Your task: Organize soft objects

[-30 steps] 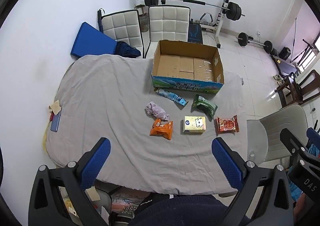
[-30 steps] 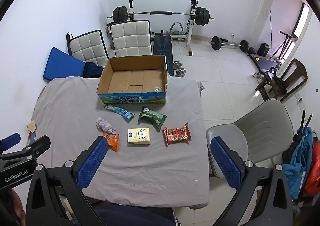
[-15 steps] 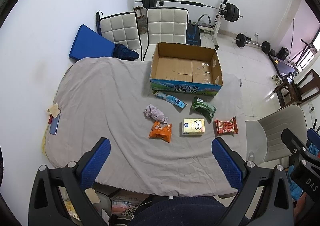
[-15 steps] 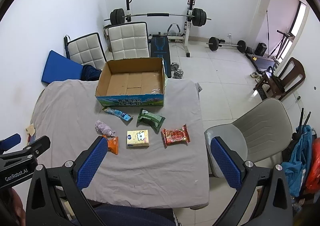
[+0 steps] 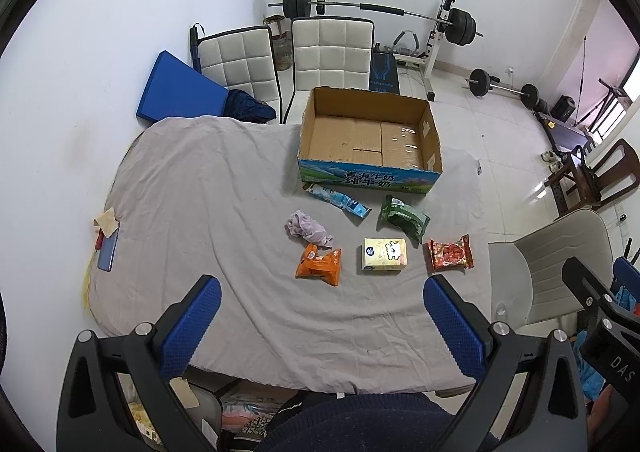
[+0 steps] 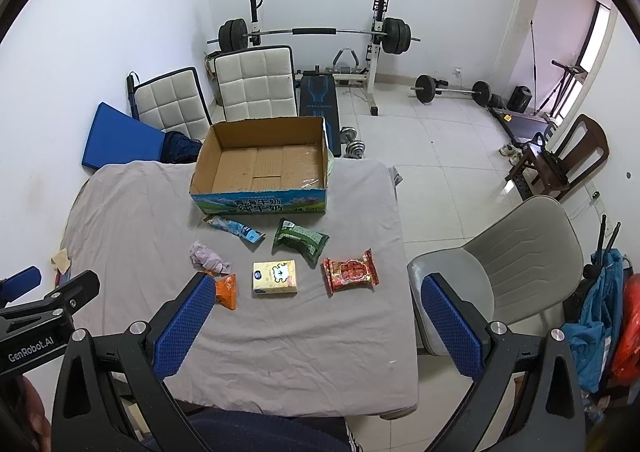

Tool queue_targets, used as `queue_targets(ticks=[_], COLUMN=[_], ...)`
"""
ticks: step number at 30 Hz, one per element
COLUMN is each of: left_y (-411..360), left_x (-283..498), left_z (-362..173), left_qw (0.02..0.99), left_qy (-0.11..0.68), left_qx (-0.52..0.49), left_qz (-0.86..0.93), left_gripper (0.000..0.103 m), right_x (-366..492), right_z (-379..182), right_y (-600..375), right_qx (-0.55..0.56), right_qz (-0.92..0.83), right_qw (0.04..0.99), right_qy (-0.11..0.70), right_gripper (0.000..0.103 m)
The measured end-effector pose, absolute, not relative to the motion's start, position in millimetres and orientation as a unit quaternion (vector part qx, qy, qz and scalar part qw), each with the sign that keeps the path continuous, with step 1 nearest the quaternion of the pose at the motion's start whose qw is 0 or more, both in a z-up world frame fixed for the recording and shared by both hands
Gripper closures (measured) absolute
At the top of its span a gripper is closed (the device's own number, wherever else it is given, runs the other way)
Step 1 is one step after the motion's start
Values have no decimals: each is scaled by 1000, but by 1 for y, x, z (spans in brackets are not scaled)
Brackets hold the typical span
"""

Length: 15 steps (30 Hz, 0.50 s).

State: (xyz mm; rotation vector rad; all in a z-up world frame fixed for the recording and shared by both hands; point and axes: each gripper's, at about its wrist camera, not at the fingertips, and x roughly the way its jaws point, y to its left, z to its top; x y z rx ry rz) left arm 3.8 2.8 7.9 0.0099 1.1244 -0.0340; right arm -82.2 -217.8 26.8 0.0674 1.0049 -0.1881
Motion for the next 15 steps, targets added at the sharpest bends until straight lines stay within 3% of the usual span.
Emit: queue_targets(ticks=[15], left_y=[0], left_x=[0], left_z=[13], left_qw=[851], left_qy=[524], left_qx=[6], left_qz=[-15], left_gripper=[0], right_x=[-84], right_z=[31], right_y=[-219], right_qx=[34], right_qz=[-89], right_qw=[873], right_qy=[477], right_gripper=[0])
